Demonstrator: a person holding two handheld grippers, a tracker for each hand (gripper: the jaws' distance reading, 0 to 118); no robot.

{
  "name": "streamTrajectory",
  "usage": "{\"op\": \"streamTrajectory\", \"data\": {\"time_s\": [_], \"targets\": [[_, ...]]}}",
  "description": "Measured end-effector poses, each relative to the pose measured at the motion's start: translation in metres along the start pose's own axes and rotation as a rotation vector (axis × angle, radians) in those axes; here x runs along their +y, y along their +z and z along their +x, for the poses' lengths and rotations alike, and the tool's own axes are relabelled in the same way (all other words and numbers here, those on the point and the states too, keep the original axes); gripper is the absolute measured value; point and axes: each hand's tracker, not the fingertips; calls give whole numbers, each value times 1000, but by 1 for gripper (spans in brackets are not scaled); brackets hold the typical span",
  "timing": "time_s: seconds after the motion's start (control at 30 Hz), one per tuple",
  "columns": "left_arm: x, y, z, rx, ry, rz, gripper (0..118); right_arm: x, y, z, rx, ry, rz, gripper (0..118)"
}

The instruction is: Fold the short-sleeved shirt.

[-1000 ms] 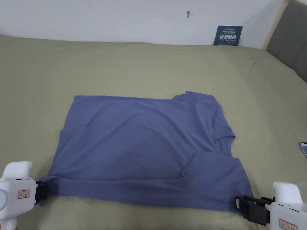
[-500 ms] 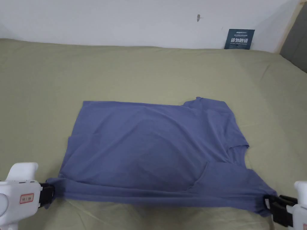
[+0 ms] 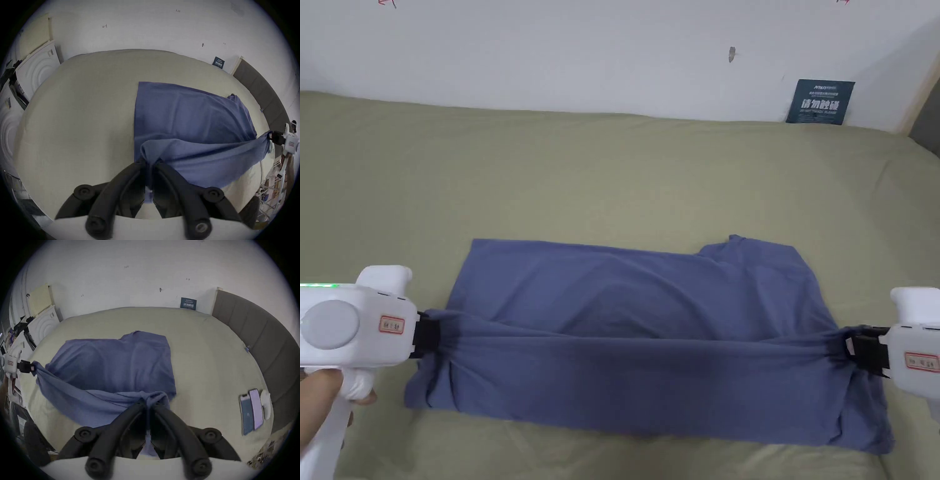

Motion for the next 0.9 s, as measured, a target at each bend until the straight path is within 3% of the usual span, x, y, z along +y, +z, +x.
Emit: {"op": "streamTrajectory", "data": {"time_s": [0.1, 0.13, 0.17, 0.2, 0.23, 0.27, 0.4, 0.53, 0.57, 0.6, 0.63, 0.7, 0.77, 0.8, 0.83, 0.87, 0.9], "targets": [[9, -24, 3, 4, 8, -32, 7, 5, -30, 5, 6, -25, -29, 8], [10, -29, 3, 4, 12, -36, 7, 5, -35, 6, 14, -39, -36, 19], [10, -34, 3, 3, 14, -39, 29, 5, -37, 6, 8, -65, -39, 58], [8, -35, 2, -3, 18, -33, 71, 2, -37, 10, 35, -107, -32, 73], [4, -35, 1, 10, 30, -27, 107, -3, -33, 11, 47, -123, -27, 72], [0, -35, -1, 18, 48, -34, 118, -8, -27, 11, 48, -143, -11, 72], [-16, -9, -13, 34, 67, 2, 110, -34, 1, 11, 47, -131, -19, 72], [-43, 17, -20, 95, 67, 34, 78, -62, 26, 11, 2, -134, -12, 69], [-48, 17, -21, 102, 47, 18, 27, -70, 32, 11, 2, -134, -11, 49], [-52, 16, -22, 104, 42, 5, 0, -73, 30, 13, -2, -132, -8, 4], [-58, 15, -22, 99, 44, -11, 0, -75, 34, 13, -34, -134, -1, 2], [-63, 14, -22, 41, 75, -43, 0, -78, 35, 16, 9, -147, -33, 2], [-65, 12, -18, 15, 103, -40, 0, -81, 37, 11, -7, -133, -39, 2], [-65, 9, -16, 13, 106, -43, 14, -82, 36, 10, -5, -128, -44, 2], [-63, 5, -13, 15, 104, -48, 52, -82, 36, 10, 6, -130, -53, 2], [-62, -2, -10, 18, 93, -75, 108, -86, 30, 11, 3, -134, -57, 2], [-62, -9, -7, 33, 78, -98, 118, -86, 30, 10, 3, -137, -59, 2]]}}
